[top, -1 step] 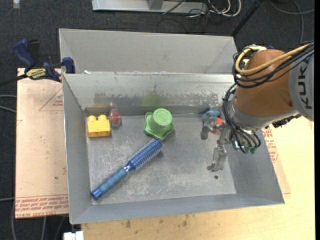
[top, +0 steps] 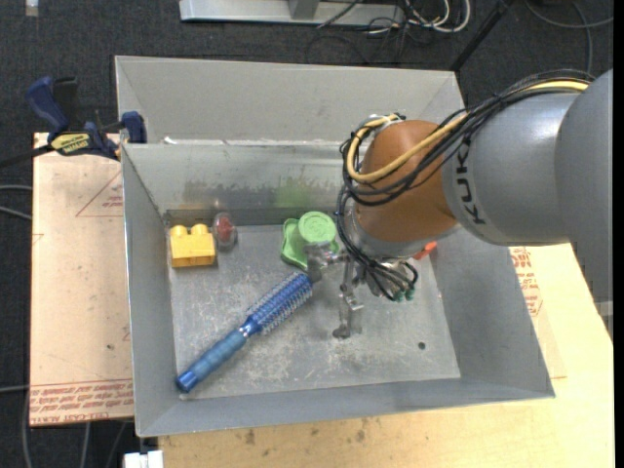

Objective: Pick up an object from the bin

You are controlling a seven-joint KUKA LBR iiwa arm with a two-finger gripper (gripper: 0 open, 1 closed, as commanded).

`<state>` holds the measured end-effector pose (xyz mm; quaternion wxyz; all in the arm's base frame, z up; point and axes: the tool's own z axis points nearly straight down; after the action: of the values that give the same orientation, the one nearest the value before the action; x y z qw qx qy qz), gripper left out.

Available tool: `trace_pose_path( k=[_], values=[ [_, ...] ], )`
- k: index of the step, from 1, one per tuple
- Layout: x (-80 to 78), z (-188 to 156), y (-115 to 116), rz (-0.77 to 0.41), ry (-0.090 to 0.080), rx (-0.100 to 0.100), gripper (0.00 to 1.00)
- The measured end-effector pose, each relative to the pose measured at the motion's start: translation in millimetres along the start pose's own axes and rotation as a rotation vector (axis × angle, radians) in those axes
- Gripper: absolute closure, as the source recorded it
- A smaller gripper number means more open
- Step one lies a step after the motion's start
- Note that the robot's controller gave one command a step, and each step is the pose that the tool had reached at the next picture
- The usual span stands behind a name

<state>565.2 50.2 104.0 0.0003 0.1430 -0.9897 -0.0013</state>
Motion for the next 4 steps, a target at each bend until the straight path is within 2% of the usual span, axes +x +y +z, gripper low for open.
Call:
trace_pose_path(
  k=[1, 2, 3, 4],
  values=[
    [-12.1, -28, -10, 0.46, -0.006, 0.002, 0.0],
    [-34.9, -42, -113, 0.162, -0.006, 0.006, 0.0],
    [-31.0, -15, -219, -0.057, -0.004, 0.006, 0.0],
    [-30.7, 33, -219, -0.024, -0.007, 0.003, 0.0]
  ],
)
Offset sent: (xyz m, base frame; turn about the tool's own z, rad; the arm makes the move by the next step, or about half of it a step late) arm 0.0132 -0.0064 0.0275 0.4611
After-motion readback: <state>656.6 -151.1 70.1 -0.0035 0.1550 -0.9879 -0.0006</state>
